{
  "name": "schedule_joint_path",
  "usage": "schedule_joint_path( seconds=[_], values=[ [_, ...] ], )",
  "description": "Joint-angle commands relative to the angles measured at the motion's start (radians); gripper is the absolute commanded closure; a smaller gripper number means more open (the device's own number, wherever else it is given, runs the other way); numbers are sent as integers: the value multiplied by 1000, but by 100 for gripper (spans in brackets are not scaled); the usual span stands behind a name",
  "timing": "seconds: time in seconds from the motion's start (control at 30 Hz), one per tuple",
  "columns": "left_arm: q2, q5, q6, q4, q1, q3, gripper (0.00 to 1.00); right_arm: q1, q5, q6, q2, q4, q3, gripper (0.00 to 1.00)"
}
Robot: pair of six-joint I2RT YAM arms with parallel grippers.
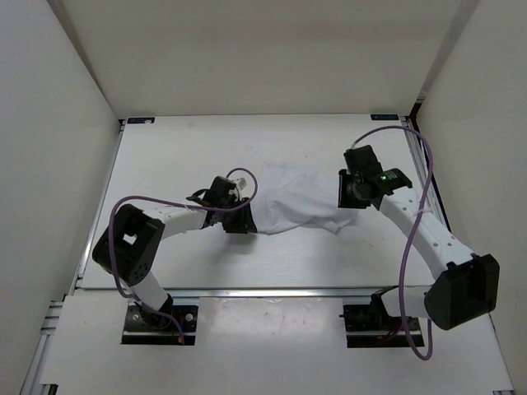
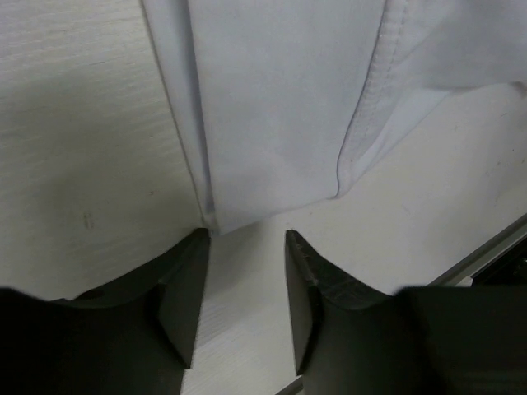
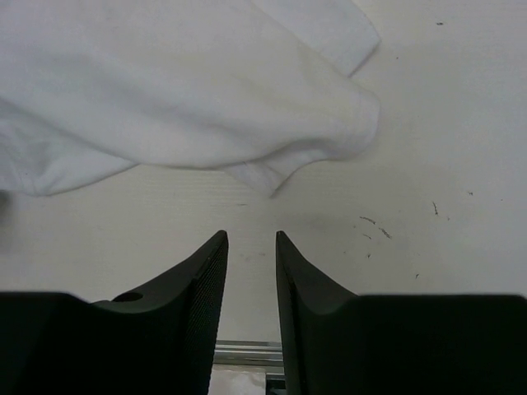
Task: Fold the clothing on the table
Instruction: Flatten the skirt out
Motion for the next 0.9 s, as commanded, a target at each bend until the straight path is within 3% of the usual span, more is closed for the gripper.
schedule_joint_path(
  seconds=[0.0, 0.2, 0.3, 0.33, 0.47, 0.57, 0.67, 0.8, 0.83, 0.87],
  values=[
    [19, -11, -44, 64, -18, -20, 50, -21, -1, 7, -56, -14, -14, 65],
    [79, -74, -38, 67, -31, -27, 67, -9, -15, 20, -82, 6, -29, 66],
    [74, -110, -10, 32, -12, -15, 96, 10, -26, 23, -91, 22, -41, 68],
    [62, -126, -9, 20, 5, -9, 100, 16, -34, 31, -97, 32, -46, 69],
    [-41, -193, 62, -86, 97, -17, 100, 8, -55, 27, -109, 55, -60, 73],
    [-139, -319, 105, -165, 227, 2, 100, 13, -67, 31, -109, 68, -69, 73],
    [-219, -331, 117, -140, 320, 17, 100, 23, -100, 25, -106, 85, -74, 75],
    [-165, -301, 139, -181, 340, 127, 100, 30, -219, 1, -70, 140, -81, 63],
    [-152, -292, 146, -201, 325, 144, 96, 40, -242, -10, -53, 159, -75, 62],
    [-141, -275, 145, -210, 311, 157, 86, 52, -264, -10, -30, 176, -80, 59]
  ],
)
